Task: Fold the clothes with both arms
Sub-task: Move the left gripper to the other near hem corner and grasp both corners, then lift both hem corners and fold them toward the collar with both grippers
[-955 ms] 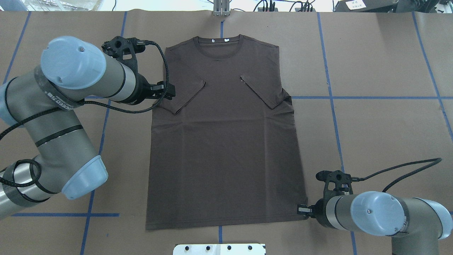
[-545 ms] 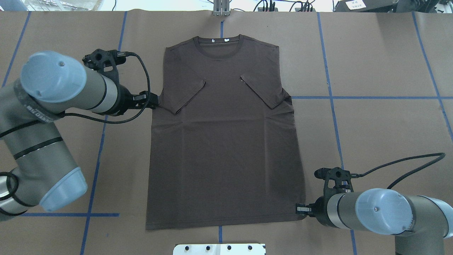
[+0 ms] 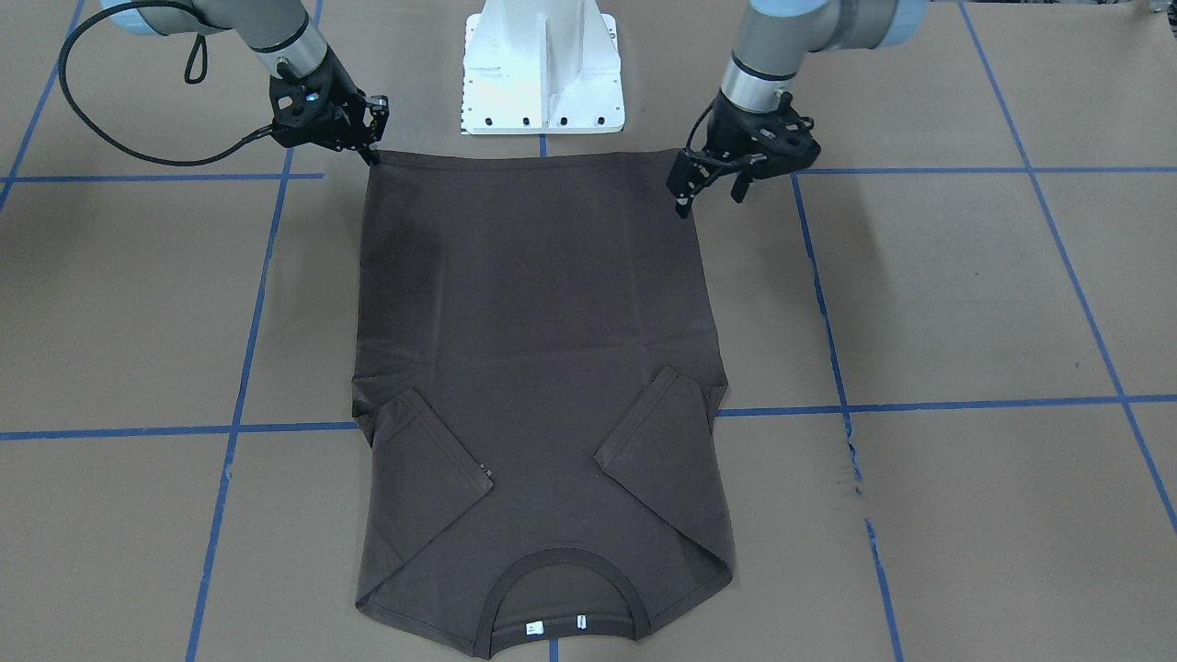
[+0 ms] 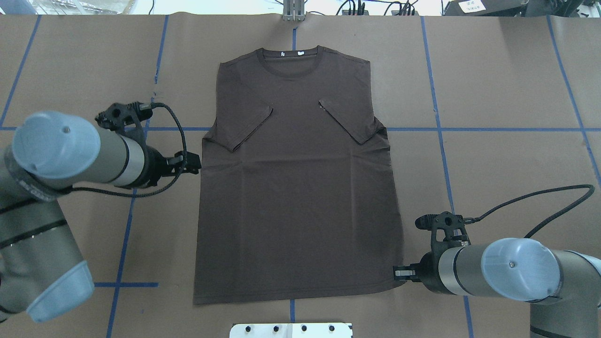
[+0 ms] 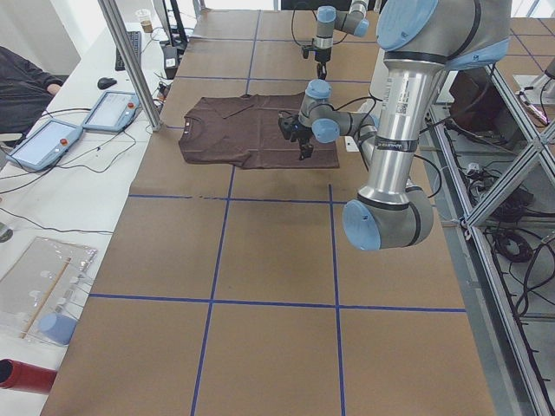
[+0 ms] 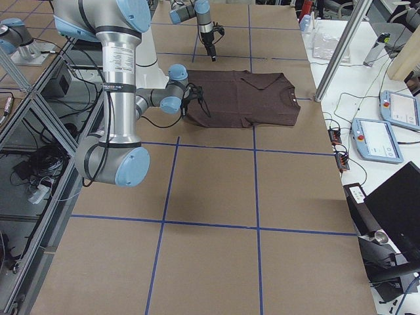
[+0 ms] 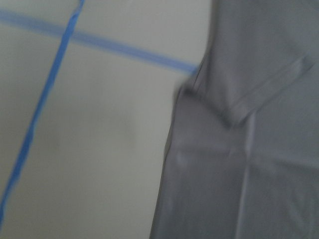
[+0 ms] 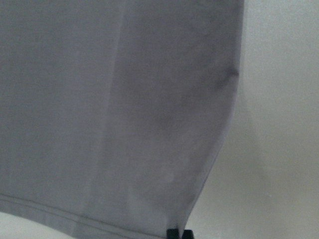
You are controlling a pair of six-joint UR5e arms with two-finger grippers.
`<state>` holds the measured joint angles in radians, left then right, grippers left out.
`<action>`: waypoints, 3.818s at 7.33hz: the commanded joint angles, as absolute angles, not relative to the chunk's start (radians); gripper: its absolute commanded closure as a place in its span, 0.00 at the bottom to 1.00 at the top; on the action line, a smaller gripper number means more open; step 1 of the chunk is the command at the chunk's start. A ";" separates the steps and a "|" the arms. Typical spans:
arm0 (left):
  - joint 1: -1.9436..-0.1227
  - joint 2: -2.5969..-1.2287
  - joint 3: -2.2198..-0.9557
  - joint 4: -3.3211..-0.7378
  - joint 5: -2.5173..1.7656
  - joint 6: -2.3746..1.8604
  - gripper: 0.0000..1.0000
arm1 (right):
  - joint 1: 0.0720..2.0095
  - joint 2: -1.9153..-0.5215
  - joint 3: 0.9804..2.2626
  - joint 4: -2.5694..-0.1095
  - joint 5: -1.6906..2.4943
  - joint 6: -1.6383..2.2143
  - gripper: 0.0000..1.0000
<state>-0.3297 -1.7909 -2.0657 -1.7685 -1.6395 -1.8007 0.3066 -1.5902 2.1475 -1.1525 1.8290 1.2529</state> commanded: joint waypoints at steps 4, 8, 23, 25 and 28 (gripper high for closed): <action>-0.118 -1.789 -2.062 -1.655 -1.560 -2.028 0.12 | 0.321 -1.574 2.155 -1.154 1.858 1.220 1.00; -0.083 -1.793 -2.042 -1.654 -1.562 -2.054 0.23 | 0.325 -1.572 2.155 -1.154 1.859 1.220 1.00; -0.046 -1.787 -2.356 -1.453 -1.589 -1.964 1.00 | 0.341 -1.704 2.354 -1.152 2.024 1.242 1.00; -0.002 -1.789 -2.433 -1.381 -1.592 -1.959 1.00 | 0.330 -1.723 2.382 -1.150 2.046 1.250 1.00; -0.108 -1.816 -2.422 -1.381 -1.620 -1.828 1.00 | 0.464 -1.557 2.256 -1.149 2.040 1.232 1.00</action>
